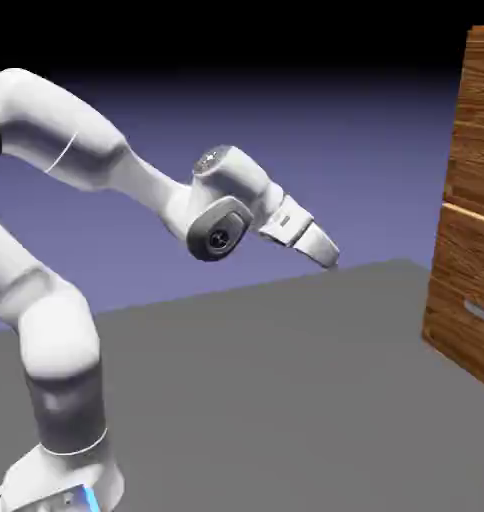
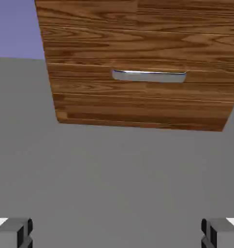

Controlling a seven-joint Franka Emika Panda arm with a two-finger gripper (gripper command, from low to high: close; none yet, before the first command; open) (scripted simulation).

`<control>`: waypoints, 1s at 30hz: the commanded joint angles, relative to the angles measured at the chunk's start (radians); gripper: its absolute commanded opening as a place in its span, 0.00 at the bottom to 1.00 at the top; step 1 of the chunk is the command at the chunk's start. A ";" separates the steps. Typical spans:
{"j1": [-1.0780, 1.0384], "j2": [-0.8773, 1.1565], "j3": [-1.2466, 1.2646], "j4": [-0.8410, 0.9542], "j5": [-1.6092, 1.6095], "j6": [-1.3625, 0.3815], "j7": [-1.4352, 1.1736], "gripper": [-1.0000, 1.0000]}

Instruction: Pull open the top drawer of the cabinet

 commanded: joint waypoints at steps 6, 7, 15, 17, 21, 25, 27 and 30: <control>0.064 0.209 -0.199 0.142 0.261 -0.062 -0.227 0.50; 0.075 0.243 -0.232 0.166 0.304 -0.072 -0.264 0.50; 0.161 0.522 -0.498 0.355 0.652 -0.155 -0.566 0.50; 0.182 0.591 -0.564 0.403 0.739 -0.176 -0.642 0.50; 0.225 0.730 -0.697 0.497 0.913 -0.217 -0.793 0.50; 0.268 0.869 -0.830 0.592 1.087 -0.259 -0.944 0.50; 0.289 0.939 -0.896 0.640 1.174 -0.280 -1.019 0.50; 0.322 1.043 -0.996 0.711 1.305 -0.311 -1.133 0.50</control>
